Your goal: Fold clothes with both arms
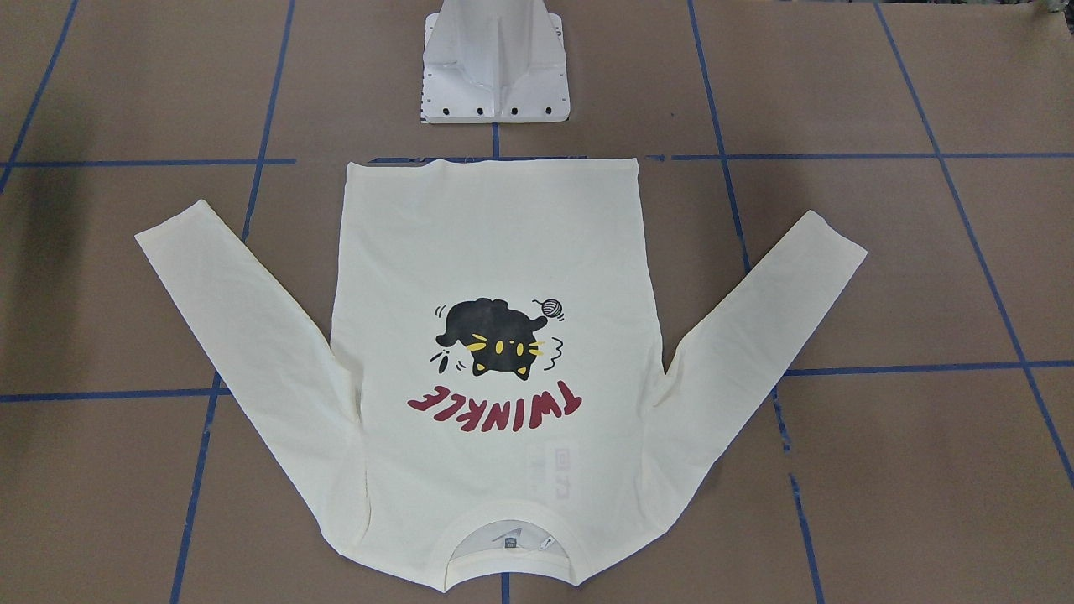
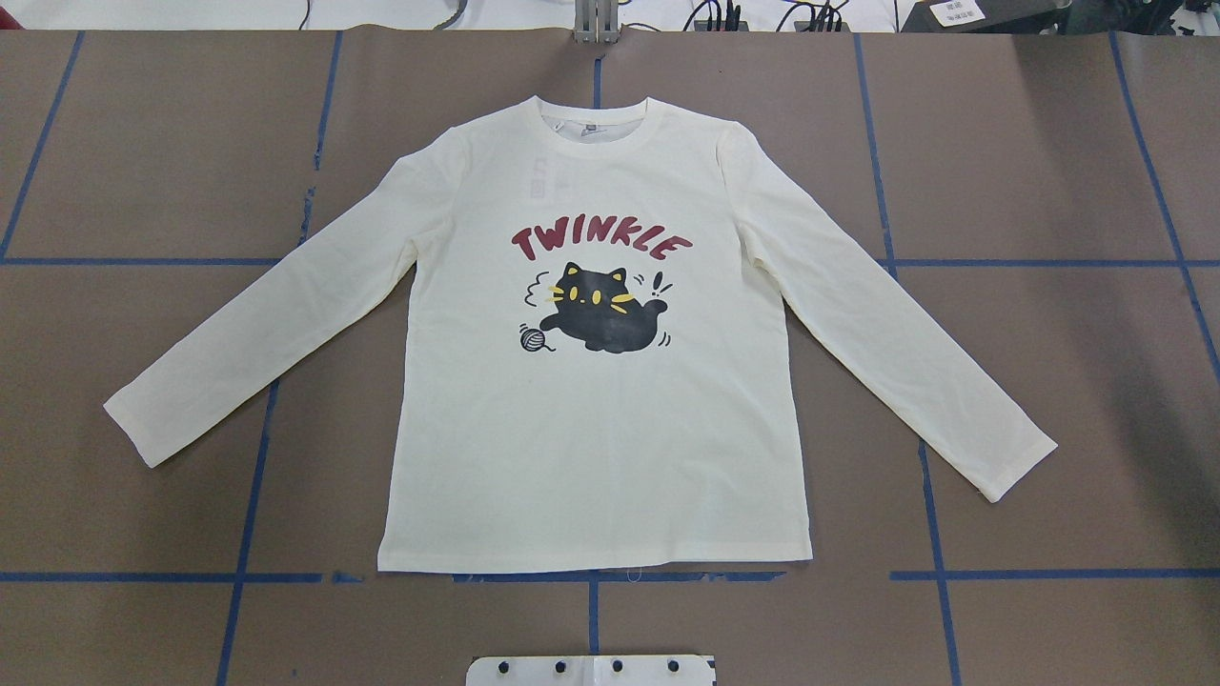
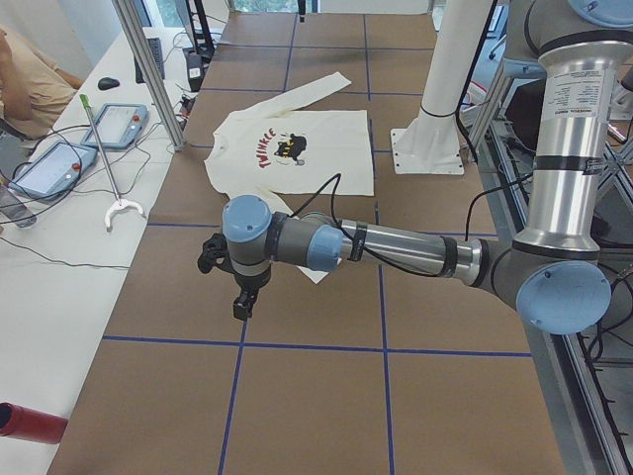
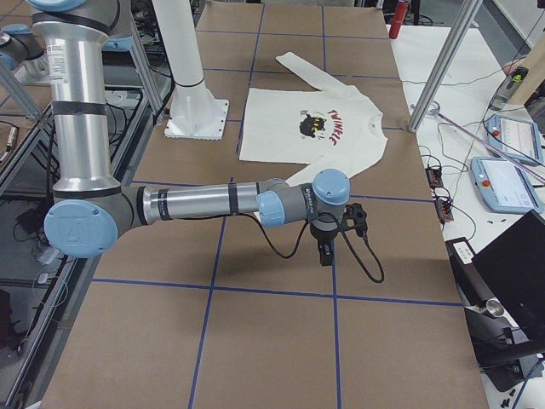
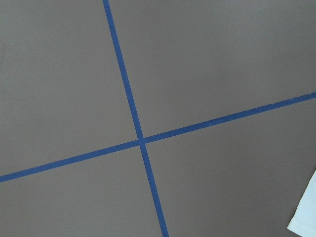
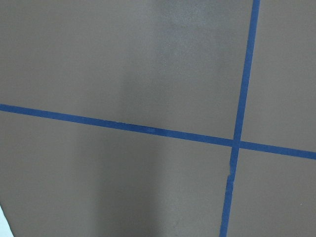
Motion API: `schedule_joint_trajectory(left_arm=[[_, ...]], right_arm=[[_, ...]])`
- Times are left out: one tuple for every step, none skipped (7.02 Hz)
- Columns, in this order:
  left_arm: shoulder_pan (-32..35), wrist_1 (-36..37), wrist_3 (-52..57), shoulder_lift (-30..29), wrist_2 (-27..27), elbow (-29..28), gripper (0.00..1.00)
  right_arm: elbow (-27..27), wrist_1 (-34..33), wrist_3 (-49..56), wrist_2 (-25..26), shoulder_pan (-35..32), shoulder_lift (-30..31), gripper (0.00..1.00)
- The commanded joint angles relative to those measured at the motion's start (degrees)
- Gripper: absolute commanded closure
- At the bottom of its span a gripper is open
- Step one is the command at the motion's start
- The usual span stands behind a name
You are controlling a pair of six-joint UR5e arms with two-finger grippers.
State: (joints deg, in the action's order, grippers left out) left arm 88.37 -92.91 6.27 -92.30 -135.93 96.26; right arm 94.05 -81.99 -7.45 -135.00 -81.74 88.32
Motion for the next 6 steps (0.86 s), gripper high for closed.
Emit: schedule_joint_trajectory(left_arm=[[-0.04,-0.69,0.14,0.37,0.13,-0.02,0.00],[-0.39,-0.95,0.14,0.46,1.87,-0.36,0.00],[-0.30,-0.96,0.14,0.46,4.33,0.85,0.00],[-0.30,-0.96,0.23,0.37,4.44,0.43,0.00],[-0.30,-1.13,0.58,0.37,3.83,1.81,0.00],[-0.39,-1.48,0.50,1.50,3.57,3.31,0.00]], right_arm=[[-0.09,0.08,-0.10,-0.09,0.00,0.01,0.00],[-0.35,0.16,-0.02,-0.09,0.00,0.01,0.00],[-0.53,0.08,0.07,-0.27,0.00,0.01,0.00],[-1.14,0.08,-0.28,-1.14,0.00,0.01,0.00],[-1.93,0.25,-0.19,-1.58,0.00,-0.08,0.00],[-2.11,2.60,-0.28,-2.98,0.00,0.35,0.00]])
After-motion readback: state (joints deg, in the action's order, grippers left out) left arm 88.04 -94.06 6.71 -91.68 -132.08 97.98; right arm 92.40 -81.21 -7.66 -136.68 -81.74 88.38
